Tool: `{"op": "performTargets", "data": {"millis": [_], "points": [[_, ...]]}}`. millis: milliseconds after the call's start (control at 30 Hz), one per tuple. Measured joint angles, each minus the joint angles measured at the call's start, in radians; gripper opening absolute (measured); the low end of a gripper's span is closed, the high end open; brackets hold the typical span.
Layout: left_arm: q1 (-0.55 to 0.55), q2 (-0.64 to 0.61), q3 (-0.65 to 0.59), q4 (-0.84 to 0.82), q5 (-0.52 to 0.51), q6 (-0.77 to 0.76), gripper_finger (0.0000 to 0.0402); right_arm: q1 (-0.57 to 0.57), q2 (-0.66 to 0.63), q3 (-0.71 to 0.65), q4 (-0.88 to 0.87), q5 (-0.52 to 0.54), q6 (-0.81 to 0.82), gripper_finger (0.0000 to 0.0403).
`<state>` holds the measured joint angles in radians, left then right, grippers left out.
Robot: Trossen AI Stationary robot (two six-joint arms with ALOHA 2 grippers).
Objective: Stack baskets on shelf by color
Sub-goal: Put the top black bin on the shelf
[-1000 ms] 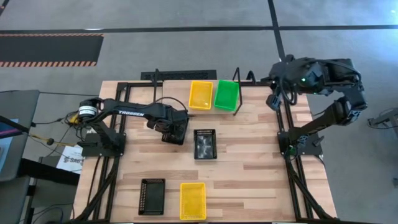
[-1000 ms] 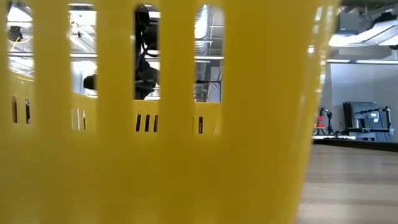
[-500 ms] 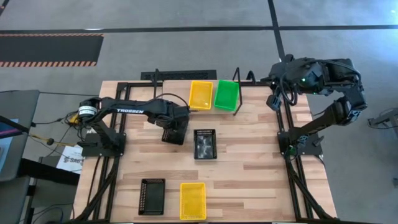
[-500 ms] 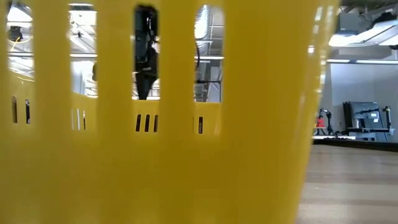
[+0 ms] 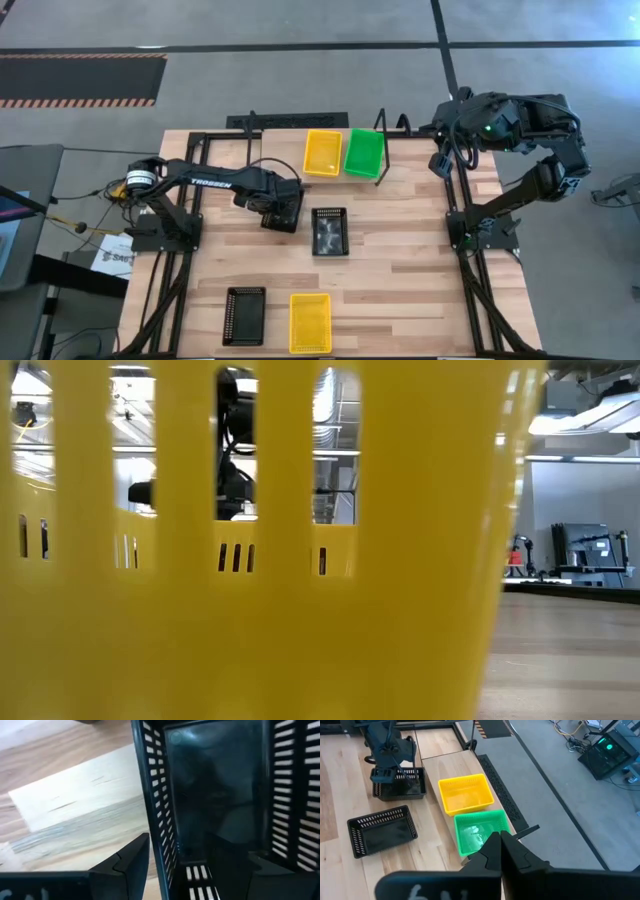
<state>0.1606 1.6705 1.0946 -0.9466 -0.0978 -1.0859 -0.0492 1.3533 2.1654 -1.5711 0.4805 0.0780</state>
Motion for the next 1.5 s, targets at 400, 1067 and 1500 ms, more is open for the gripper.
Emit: {"op": "performTargets", "data": {"millis": [400,1067,1500], "points": [[0.017,0.0,-0.053,0.052,0.034,0.084,0.0105,0.0,0.0,0.0,0.0,0.0,0.026,0.001],[-0.068,-0.041,0.549,-0.457,-0.336,0.015,0.0,0.0,0.0,0.0,0.0,-0.005,0.053,0.0011],[0.181,-0.047,0.585,-0.359,-0.292,0.049,0.0,0.0,-0.008,0.0,0.0,0.04,0.021,0.0004]]}}
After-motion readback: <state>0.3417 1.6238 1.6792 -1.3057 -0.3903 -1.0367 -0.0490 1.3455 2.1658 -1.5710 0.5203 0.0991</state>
